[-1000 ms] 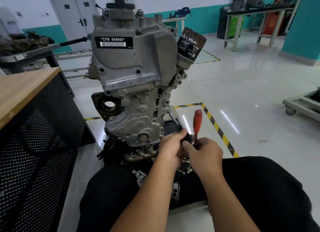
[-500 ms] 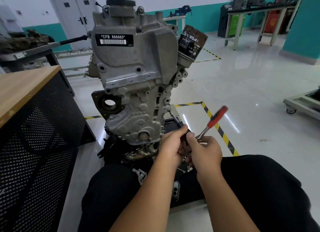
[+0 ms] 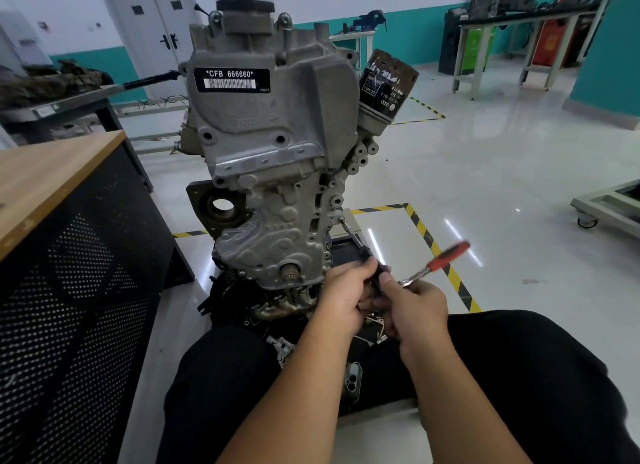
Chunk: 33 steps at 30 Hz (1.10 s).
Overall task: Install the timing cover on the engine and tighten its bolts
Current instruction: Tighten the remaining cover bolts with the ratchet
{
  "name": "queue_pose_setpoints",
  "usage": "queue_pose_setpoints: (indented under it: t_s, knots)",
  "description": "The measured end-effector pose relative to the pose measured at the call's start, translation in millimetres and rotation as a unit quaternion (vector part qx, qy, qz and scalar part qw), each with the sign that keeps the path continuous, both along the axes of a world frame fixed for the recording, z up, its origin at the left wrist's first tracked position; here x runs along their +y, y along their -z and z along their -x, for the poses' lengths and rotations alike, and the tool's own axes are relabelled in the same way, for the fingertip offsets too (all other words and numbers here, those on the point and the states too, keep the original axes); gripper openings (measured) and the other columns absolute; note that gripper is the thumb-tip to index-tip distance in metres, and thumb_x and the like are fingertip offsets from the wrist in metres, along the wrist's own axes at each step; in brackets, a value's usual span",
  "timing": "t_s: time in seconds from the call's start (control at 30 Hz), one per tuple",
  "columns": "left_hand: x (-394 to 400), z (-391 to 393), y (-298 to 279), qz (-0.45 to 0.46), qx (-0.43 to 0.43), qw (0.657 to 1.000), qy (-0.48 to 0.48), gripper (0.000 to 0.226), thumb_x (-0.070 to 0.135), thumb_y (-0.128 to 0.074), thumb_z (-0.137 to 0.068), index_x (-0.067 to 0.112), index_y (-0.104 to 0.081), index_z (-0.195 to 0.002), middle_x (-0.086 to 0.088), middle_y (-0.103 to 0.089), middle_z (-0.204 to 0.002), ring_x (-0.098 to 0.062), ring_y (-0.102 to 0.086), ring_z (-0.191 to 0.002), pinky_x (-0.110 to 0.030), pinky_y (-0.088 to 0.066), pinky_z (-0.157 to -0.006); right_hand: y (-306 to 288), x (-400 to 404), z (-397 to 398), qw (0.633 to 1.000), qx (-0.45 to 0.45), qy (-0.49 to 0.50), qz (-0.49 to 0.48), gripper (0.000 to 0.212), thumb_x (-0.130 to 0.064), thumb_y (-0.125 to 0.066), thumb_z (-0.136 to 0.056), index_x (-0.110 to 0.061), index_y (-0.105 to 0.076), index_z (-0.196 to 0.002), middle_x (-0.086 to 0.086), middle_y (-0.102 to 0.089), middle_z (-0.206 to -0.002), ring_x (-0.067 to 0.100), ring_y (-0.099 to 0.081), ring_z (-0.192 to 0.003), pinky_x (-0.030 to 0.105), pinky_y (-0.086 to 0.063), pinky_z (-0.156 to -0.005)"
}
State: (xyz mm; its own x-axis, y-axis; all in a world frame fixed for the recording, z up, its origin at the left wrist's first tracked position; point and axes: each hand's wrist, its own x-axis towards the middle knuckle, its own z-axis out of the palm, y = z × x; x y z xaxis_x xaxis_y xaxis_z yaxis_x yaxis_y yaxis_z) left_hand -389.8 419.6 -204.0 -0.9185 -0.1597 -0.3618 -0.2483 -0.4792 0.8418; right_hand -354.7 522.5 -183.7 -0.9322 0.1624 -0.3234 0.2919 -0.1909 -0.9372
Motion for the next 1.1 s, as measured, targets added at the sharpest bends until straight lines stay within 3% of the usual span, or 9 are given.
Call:
queue_pose_setpoints:
  t_s: [0.1, 0.3, 0.4, 0.5, 0.67, 0.83, 0.9, 1.0, 1.1]
  knots:
    - [2, -1, 1, -0.003, -0.006, 1.0, -0.005, 0.021, 0.019, -0.068, -0.096, -0.001, -0.072, -0.097, -0.006, -0.068, -0.063, -0.006, -0.043, -0.032, -0.016, -0.025, -0.033, 5, -3, 0, 0.974, 0.089, 0.013, -0.206, 0.025, -0.03, -0.084, -0.083, -0.018, -0.062, -0.08, 0.004, -0.07, -0.075, 0.016, -0.065, -0.063, 0.026, -0.045, -0.054]
    - [-1, 0, 0, -0.036, -0.027, 0.999, 0.015, 0.023, 0.024, -0.068, -0.096, 0.01, -0.07, -0.078, -0.004, -0.055, -0.056, -0.008, -0.033, -0.032, -0.017, -0.023, -0.032, 2, -2, 2, 0.99, -0.06, -0.01, 0.129, 0.026, -0.03, -0.071, -0.096, -0.004, -0.068, -0.092, 0.015, -0.063, -0.061, 0.015, -0.041, -0.037, 0.023, -0.032, -0.039]
    - [2, -1, 0, -0.027, -0.023, 0.999, -0.005, 0.02, 0.016, -0.066, -0.098, 0.007, -0.07, -0.081, -0.014, -0.073, -0.083, -0.008, -0.048, -0.033, -0.015, -0.027, -0.031, 8, -4, 1, 0.994, 0.006, -0.008, -0.104, 0.022, -0.024, -0.08, -0.087, -0.01, -0.063, -0.086, 0.013, -0.073, -0.079, 0.018, -0.059, -0.054, 0.026, -0.041, -0.05]
    - [5, -1, 0, -0.009, -0.034, 0.999, -0.018, 0.02, 0.021, -0.07, -0.095, 0.008, -0.072, -0.079, -0.008, -0.074, -0.076, -0.009, -0.052, -0.036, -0.016, -0.029, -0.033, 13, -6, 1, 0.965, 0.077, 0.012, -0.249, 0.026, -0.031, -0.083, -0.084, -0.019, -0.06, -0.08, 0.002, -0.068, -0.075, 0.017, -0.064, -0.065, 0.026, -0.041, -0.052]
    - [0, 2, 0, -0.025, -0.022, 0.999, 0.017, 0.021, 0.025, -0.068, -0.096, 0.006, -0.073, -0.088, 0.0, -0.05, -0.052, -0.009, -0.032, -0.034, -0.018, -0.022, -0.033, 4, -2, 3, 0.988, -0.048, -0.006, 0.145, 0.034, -0.037, -0.066, -0.098, -0.004, -0.068, -0.091, 0.017, -0.061, -0.061, 0.017, -0.041, -0.035, 0.022, -0.033, -0.038]
    - [6, 0, 1, -0.014, -0.016, 1.0, -0.017, 0.018, 0.02, -0.067, -0.097, 0.002, -0.072, -0.098, -0.012, -0.075, -0.08, -0.008, -0.053, -0.036, -0.016, -0.027, -0.033, 9, 0, 4, 0.967, 0.083, 0.012, -0.239, 0.024, -0.034, -0.08, -0.086, -0.019, -0.062, -0.082, -0.001, -0.067, -0.074, 0.016, -0.064, -0.065, 0.025, -0.042, -0.052]
    - [5, 1, 0, -0.026, -0.023, 0.999, -0.012, 0.024, 0.025, -0.07, -0.095, 0.001, -0.074, -0.099, -0.008, -0.069, -0.07, -0.009, -0.047, -0.037, -0.016, -0.026, -0.034, 9, -4, 3, 0.975, 0.09, 0.015, -0.205, 0.029, -0.039, -0.077, -0.088, -0.016, -0.061, -0.079, 0.003, -0.068, -0.071, 0.019, -0.064, -0.06, 0.026, -0.044, -0.051]
    - [0, 1, -1, -0.034, -0.024, 0.999, 0.02, 0.025, 0.028, -0.07, -0.094, 0.011, -0.069, -0.075, 0.002, -0.047, -0.049, -0.011, -0.029, -0.044, -0.019, -0.02, -0.033, 1, -1, 5, 0.997, 0.001, 0.011, 0.08, 0.038, -0.037, -0.067, -0.097, -0.003, -0.062, -0.082, 0.015, -0.063, -0.06, 0.019, -0.045, -0.036, 0.025, -0.035, -0.039]
    - [1, -1, 0, -0.014, -0.018, 1.0, 0.01, 0.021, 0.021, -0.066, -0.097, 0.011, -0.064, -0.078, 0.002, -0.044, -0.052, -0.008, -0.029, -0.039, -0.018, -0.02, -0.033, 1, 2, 5, 0.999, 0.027, -0.013, -0.035, 0.029, -0.031, -0.074, -0.093, -0.005, -0.064, -0.084, 0.017, -0.068, -0.067, 0.02, -0.05, -0.043, 0.032, -0.046, -0.041]
